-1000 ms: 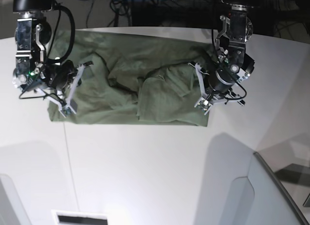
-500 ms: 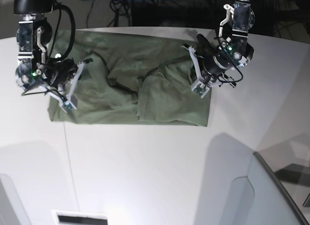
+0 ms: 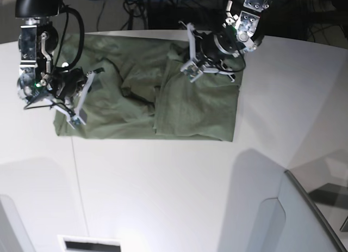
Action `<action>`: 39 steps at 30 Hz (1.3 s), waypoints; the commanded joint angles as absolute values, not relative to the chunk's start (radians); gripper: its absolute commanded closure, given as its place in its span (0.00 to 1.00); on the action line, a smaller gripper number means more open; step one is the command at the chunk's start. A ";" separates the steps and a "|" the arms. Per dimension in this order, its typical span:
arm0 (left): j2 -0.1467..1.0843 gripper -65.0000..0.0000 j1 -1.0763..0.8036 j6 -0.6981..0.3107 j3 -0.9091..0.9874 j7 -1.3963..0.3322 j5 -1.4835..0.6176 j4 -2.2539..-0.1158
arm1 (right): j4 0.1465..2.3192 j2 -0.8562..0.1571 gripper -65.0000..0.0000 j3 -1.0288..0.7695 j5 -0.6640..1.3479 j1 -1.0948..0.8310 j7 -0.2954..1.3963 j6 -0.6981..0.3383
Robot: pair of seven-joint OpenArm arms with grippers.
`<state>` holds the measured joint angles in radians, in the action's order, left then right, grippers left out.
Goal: Layout the t-shirt on the table in an organized manner, then fold the t-shirt properly
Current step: 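Release the folded end and lift the left gripper away, then grasp the shirt end with the right gripper and lift it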
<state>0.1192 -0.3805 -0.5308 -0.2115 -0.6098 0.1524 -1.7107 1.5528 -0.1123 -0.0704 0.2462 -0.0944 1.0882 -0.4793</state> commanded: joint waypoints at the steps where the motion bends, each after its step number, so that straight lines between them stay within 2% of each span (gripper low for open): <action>1: 0.117 1.00 -0.384 -0.533 -0.228 -0.595 0.145 -1.739 | 1.569 -0.117 1.00 -0.071 0.252 -0.074 1.078 -0.479; 6: 0.128 1.00 -0.395 -0.527 -0.205 -0.595 0.145 -1.808 | 1.569 -0.117 1.00 -0.073 0.252 -0.074 1.078 -0.479; 11: 0.131 1.00 -0.386 -0.453 -0.127 -0.588 0.145 -1.811 | 1.570 -0.122 1.00 -0.068 0.252 -0.074 1.078 -0.479; 17: 0.131 1.00 -0.390 -0.443 0.062 -0.587 0.145 -1.819 | 1.572 -0.114 0.99 -0.002 0.255 -0.031 1.084 -0.479; 18: 0.131 1.00 -0.394 -0.443 0.097 -0.587 0.145 -1.814 | 1.572 -0.114 0.97 0.021 0.257 -0.015 1.084 -0.478; 20: 0.131 1.00 -0.412 -0.443 0.189 -0.587 0.145 -1.813 | 1.570 -0.087 0.86 0.058 0.257 0.031 1.084 -0.478; 24: 0.131 1.00 -0.470 -0.446 0.360 -0.527 0.134 -1.813 | 1.532 -0.002 0.52 0.064 0.255 0.122 1.084 -0.478; 26: 0.131 1.00 -0.507 -0.446 0.426 -0.483 0.134 -1.807 | 1.457 0.039 0.39 0.064 0.257 0.177 1.078 -0.478; 27: 0.131 1.00 -0.521 -0.446 0.450 -0.464 0.134 -1.802 | 1.403 0.058 0.38 0.067 0.257 0.214 1.078 -0.479; 31: 0.127 1.00 -0.544 -0.447 0.529 -0.418 0.134 -1.735 | 1.170 0.117 0.42 0.070 0.259 0.318 1.032 -0.486; 35: 0.122 1.00 -0.555 -0.447 0.570 -0.380 0.116 -1.684 | 1.001 0.127 0.42 0.071 0.291 0.371 0.924 -0.487; 39: 0.128 1.00 -0.579 -0.447 0.605 -0.366 -0.010 -1.662 | 0.885 0.120 0.42 0.073 0.378 0.406 0.868 -0.487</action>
